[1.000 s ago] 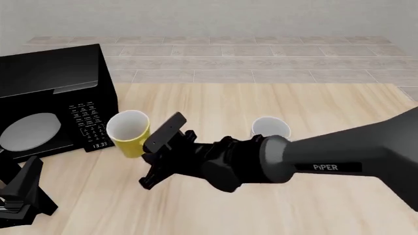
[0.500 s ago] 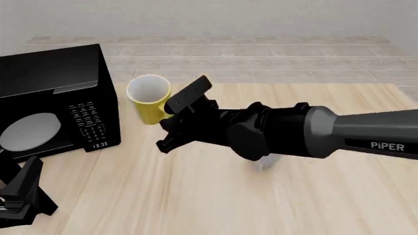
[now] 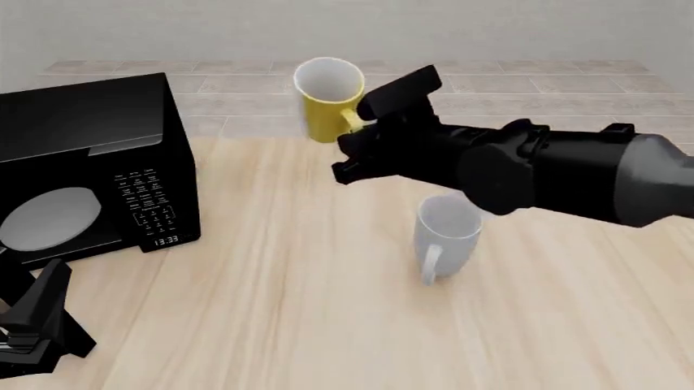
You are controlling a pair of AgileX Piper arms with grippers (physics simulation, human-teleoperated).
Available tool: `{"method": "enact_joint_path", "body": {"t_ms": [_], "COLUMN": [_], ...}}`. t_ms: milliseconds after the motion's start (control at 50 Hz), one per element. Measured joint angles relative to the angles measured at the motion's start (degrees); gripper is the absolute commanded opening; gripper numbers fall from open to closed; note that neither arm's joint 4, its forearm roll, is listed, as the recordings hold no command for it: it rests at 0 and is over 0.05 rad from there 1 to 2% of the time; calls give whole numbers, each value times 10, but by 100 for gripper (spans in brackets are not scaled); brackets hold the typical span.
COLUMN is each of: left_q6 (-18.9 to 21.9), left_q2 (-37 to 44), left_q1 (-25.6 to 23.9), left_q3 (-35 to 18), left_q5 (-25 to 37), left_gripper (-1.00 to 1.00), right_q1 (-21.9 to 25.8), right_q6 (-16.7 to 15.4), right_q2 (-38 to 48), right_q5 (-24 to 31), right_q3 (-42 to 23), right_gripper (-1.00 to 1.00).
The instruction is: Put the yellow and white mug to the front of the white mug.
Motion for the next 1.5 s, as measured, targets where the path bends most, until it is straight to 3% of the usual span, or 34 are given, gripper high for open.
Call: {"method": "enact_joint_path", "body": {"t_ms": [480,820,1160,1500], "left_q6": [0,0,0,0], "left_q2": [0,0,0,0], "left_q1": [0,0,0,0], "left_q3": [0,0,0,0], "left_q5": [0,0,0,0], "left_gripper": [100,100,100,100], "right_q1": [-112,-172,-228,-278], "right_q6": [-1,5,-7,-22], "right_q2": [-43,-46,7,98], "right_q5": [-32,-43,-28,14], "right_q3": [72,89,53,-29], "right_gripper": [-100,-100,-100,-100]}}
